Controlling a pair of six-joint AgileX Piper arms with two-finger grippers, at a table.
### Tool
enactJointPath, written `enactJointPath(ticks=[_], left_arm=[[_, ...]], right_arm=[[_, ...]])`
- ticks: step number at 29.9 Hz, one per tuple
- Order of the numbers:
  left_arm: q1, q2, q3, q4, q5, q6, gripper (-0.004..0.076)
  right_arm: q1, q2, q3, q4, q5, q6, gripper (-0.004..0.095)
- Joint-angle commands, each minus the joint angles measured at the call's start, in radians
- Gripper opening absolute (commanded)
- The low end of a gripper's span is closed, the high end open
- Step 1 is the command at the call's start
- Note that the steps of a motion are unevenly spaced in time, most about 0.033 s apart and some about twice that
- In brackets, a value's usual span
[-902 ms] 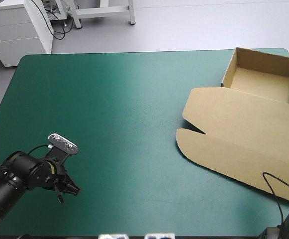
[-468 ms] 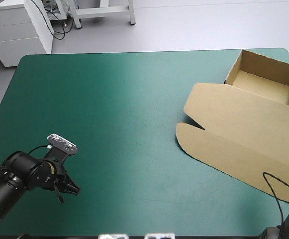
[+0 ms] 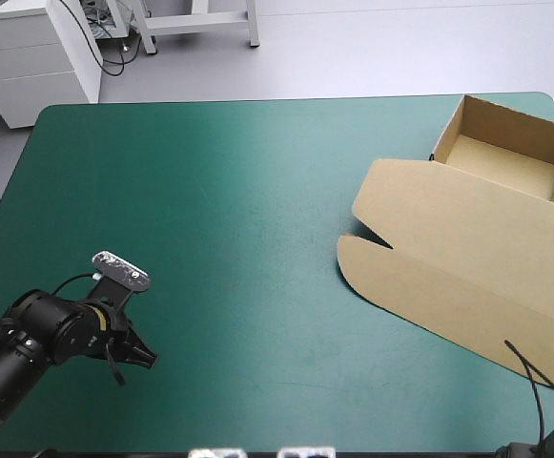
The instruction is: Fold the box
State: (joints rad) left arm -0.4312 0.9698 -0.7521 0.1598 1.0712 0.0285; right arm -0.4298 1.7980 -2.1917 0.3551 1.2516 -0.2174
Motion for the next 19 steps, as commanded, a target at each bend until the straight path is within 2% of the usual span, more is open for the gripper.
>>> enactJointPath(ticks=[1,12,16,19], left_arm=[[-0.002,-0.012,-0.024,0.002,-0.050,-0.013,-0.0008],[-0.002,-0.059,-0.024,0.001,-0.083,-0.013,-0.0008],[-0.002,-0.145,-0.024,-0.008,-0.120,-0.013,-0.0008],[-0.002,-0.212,-0.024,-0.022,-0.107,-0.016,-0.0008]], right_arm=[[0.078,-0.124,0.021,0.047,-0.004,-0.056,-0.0014],[0.453,-0.413,0.389,0.041,-0.006,-0.190,-0.0013],[0.550,-0.559,0.589,0.041,-0.068,-0.199,-0.0013],[0.587,-0.677,0.744,0.043,-0.121,-0.199,-0.0013]])
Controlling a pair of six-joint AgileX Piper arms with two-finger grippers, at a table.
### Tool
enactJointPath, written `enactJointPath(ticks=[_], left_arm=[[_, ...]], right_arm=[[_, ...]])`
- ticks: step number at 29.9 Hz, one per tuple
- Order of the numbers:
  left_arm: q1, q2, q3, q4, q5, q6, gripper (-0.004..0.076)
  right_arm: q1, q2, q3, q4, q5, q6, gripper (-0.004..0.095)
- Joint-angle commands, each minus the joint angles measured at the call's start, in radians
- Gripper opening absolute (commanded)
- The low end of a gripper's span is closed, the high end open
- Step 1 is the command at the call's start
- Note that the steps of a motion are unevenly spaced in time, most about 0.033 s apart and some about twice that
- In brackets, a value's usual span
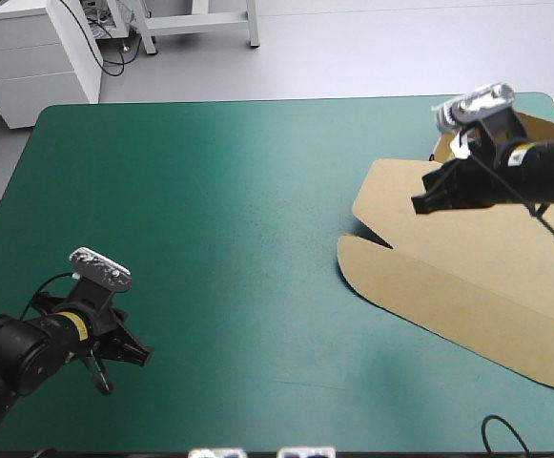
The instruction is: Fold the box
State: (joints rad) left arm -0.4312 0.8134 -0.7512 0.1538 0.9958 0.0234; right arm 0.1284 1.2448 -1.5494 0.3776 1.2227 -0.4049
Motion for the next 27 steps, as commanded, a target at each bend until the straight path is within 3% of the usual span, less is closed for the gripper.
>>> enactJointPath(ticks=[1,12,20,27], left_arm=[[-0.002,-0.075,-0.025,-0.029,-0.030,-0.011,-0.0008],[-0.002,-0.314,0.078,-0.111,-0.036,-0.007,-0.0008],[-0.002,-0.442,0.228,-0.177,-0.068,-0.007,-0.0008],[-0.002,-0.493,0.232,-0.174,-0.074,-0.007,-0.0008]], right_arm=[[0.034,-0.168,0.149,0.024,-0.113,-0.012,-0.0013],[0.033,-0.669,0.705,0.024,-0.268,-0.037,-0.0013],[0.033,-0.987,0.886,0.024,-0.297,-0.035,-0.0014],[0.033,-1.190,1.022,0.008,-0.315,-0.010,-0.0014]])
